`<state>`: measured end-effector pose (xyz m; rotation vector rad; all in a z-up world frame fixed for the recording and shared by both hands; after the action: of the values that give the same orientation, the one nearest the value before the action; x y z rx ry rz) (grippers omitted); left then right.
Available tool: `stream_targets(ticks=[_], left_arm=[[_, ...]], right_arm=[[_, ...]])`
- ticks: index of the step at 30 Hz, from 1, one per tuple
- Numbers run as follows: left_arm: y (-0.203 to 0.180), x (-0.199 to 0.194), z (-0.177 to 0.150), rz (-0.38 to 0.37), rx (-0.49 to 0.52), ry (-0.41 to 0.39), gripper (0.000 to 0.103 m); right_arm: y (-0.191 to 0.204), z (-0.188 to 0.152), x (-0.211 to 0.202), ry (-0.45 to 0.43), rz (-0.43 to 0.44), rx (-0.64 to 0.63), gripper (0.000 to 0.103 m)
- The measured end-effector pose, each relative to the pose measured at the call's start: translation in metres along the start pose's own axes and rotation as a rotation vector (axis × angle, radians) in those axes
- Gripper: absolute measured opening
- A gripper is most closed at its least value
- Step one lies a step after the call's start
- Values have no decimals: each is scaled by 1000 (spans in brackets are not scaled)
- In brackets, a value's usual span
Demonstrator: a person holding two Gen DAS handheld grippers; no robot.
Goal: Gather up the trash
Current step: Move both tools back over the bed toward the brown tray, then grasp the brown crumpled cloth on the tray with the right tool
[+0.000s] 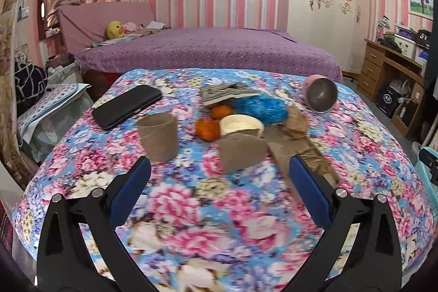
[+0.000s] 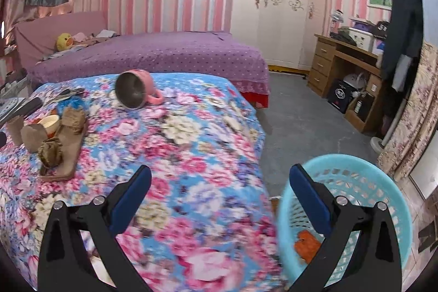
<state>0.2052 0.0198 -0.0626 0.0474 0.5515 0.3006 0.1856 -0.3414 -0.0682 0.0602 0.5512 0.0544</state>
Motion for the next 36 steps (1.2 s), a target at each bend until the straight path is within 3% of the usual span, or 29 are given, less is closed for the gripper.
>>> stream_targets(ticks=[12,20,29,36], left_arm=[[57,25,-5,34,-53,48,97],[99,45,-17,56,-92,105,97],[138,51,-19,93,-134,110,97],[141,51,-18,78,-151,113,97]], right_arm=[[76,7,17,-7,113,-39,98],[140,7,36,21,186,-137,98],[210,3,64,85,316,-205,97],[224,-7,89,181,367,-204,64]])
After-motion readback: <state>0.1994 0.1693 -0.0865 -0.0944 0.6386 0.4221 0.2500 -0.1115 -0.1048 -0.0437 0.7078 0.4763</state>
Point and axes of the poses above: each gripper's, at about its wrist camera, not at the fingertips, and x roughly the way its jaws point, y to its left, z to its top, the point moved 9 cm from there along x, roughly the way its jaws point, and after that the axes turned 15 degrees about z, right-handed, at the moved point
